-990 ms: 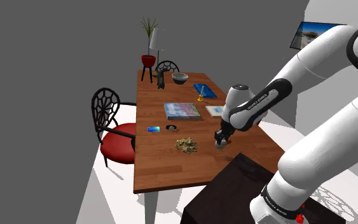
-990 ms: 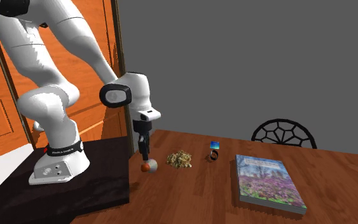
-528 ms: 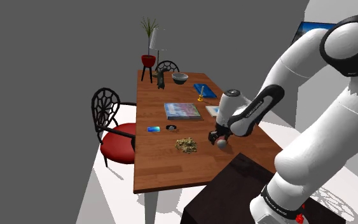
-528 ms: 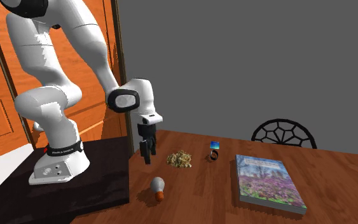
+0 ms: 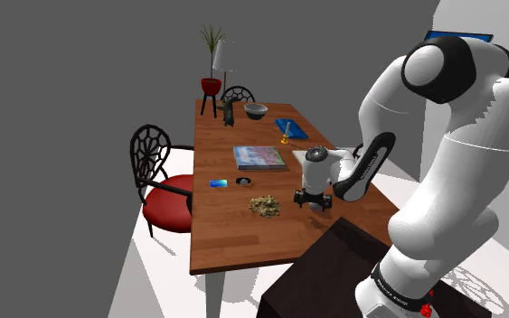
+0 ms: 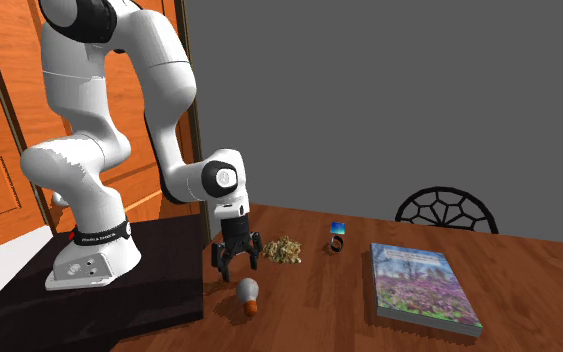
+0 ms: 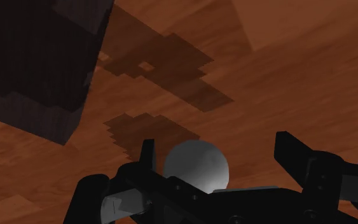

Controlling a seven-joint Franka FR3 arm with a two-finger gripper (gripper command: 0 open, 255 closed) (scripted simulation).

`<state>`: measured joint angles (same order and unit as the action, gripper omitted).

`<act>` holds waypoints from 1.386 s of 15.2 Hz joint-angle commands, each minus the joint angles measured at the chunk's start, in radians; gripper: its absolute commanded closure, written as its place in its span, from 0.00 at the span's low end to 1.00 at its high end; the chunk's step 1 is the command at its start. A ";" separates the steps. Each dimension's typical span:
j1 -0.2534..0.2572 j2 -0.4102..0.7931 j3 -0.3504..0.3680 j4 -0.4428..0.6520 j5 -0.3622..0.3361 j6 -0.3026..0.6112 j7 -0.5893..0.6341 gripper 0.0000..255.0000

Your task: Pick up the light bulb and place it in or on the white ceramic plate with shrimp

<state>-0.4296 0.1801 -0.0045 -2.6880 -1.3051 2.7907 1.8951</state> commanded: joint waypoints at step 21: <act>0.000 0.074 -0.024 0.042 -0.107 0.018 0.095 1.00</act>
<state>-0.4301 0.2541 -0.0290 -2.6459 -1.4121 2.8085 1.9896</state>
